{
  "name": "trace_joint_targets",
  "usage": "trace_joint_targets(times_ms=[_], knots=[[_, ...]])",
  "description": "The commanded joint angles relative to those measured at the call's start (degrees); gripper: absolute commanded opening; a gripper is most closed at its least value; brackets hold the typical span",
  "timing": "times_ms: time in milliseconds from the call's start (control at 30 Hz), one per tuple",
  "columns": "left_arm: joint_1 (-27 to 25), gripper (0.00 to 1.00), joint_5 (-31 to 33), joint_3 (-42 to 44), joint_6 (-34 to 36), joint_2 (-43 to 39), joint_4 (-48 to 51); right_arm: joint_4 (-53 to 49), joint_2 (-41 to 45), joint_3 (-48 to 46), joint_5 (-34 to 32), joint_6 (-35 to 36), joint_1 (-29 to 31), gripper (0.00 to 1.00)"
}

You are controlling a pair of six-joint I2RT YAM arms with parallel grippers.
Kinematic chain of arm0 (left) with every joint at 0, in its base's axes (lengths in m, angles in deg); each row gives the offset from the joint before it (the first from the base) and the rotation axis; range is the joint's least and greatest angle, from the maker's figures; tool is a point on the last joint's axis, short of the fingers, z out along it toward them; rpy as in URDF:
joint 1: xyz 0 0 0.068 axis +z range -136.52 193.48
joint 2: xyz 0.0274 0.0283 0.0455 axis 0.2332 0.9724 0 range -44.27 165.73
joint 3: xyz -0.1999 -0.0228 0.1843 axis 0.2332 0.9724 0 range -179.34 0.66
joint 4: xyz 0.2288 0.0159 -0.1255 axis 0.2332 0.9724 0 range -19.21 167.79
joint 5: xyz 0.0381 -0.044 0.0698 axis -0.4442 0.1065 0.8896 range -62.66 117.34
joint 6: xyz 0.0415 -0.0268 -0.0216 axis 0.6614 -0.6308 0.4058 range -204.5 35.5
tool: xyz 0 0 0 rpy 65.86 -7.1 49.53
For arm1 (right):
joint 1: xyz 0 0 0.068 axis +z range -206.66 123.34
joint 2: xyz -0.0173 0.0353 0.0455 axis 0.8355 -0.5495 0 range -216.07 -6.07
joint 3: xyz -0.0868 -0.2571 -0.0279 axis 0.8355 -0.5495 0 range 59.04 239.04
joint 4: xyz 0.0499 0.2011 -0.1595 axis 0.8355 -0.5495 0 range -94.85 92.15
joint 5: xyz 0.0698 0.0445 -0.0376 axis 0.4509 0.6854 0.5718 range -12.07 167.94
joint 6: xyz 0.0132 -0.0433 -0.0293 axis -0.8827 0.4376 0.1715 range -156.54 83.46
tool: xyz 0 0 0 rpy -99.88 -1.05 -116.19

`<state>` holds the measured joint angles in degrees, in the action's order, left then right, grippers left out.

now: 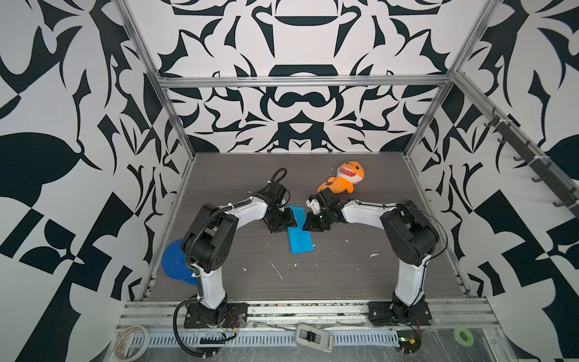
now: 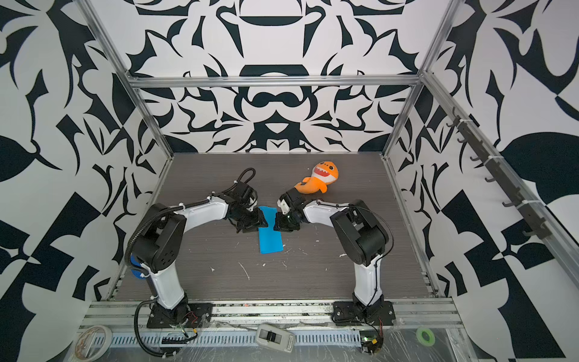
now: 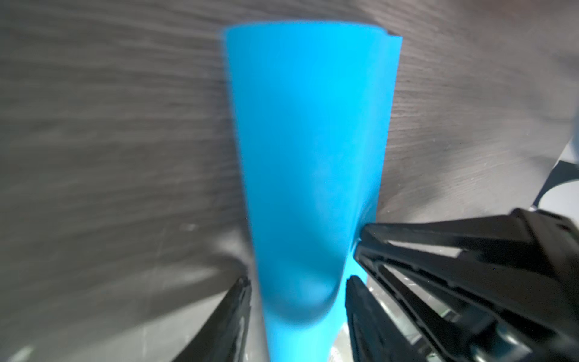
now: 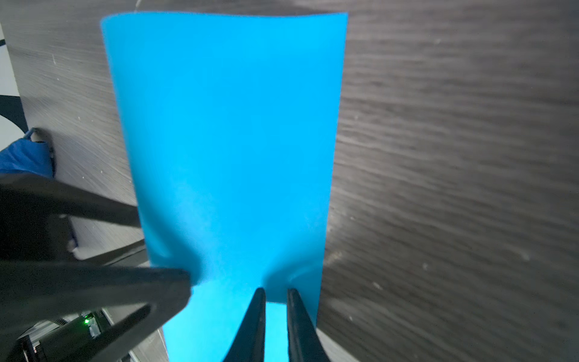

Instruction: Fold a paper plane with a square sheet of paper (pick it up from the middle)

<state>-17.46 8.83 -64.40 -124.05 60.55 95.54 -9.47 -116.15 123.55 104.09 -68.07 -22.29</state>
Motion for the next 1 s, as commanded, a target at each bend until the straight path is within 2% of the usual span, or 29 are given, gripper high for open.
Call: trace_joint_targets(times_ms=[0, 400, 733, 967], knots=[[0.7, 0.56, 1.9, 0.9, -2.8, -4.3, 2.0, -1.5, -0.2, 0.8, -1.4, -0.6, 0.1, 0.19], [0.1, 0.52, -1.0, 0.8, -5.2, -2.2, 0.8, 0.8, 0.1, 0.7, 0.1, -2.4, 0.0, 0.20], [-0.6, 0.41, 2.5, -0.3, -3.7, 0.8, 4.1, 2.5, 1.8, 0.3, 1.0, -3.5, 0.1, 0.21], [-0.6, 0.32, 5.0, 0.0, -1.5, 1.1, 5.6, 4.6, 8.7, -2.8, -3.0, -4.3, -0.5, 0.26]])
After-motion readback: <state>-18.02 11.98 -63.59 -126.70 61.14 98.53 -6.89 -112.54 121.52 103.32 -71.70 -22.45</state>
